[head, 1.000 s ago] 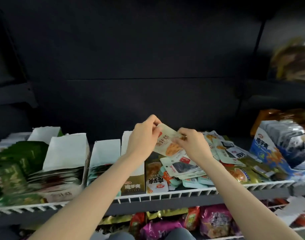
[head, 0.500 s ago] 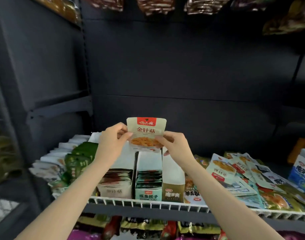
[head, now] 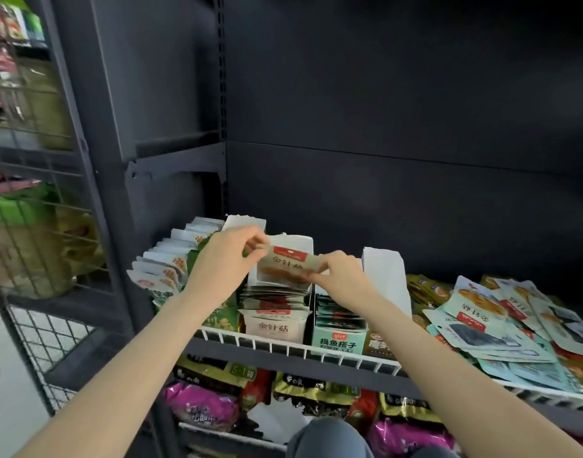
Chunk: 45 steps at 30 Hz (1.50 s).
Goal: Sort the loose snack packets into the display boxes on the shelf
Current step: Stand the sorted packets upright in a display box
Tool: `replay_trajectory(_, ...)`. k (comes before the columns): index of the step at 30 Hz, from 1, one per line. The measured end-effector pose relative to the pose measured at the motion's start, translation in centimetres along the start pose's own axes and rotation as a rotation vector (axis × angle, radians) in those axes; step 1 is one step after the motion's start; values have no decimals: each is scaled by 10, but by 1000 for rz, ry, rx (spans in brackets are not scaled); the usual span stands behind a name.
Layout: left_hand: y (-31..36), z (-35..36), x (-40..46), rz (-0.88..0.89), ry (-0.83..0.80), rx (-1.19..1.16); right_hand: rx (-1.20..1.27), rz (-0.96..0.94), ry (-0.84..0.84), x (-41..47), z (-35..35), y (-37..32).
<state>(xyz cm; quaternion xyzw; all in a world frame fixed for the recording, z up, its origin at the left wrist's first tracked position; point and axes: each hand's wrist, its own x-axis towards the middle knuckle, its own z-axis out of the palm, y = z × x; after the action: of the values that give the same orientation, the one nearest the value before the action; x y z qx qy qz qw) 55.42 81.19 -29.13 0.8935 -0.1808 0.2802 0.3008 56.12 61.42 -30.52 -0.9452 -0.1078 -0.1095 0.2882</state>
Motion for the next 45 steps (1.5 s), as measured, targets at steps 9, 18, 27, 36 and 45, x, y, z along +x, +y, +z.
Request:
replay_trajectory(9,-2,3,3,113,-362,433,-5,-120,-154,-3,4,-3)
replay_trajectory(18,48,44,10,80,-195,-27,145,-29,91,-22,-36,36)
replay_trajectory(27,173,169,33,-38,-321,-396,66,329,308,-59,-91,162)
replay_trajectory(36,216,286,43,-416,-733,-299,-90,621,22,-79,-106,272)
replay_trajectory(45,215,315,53,-600,-580,-342,-195,570,-45,-82,-101,279)
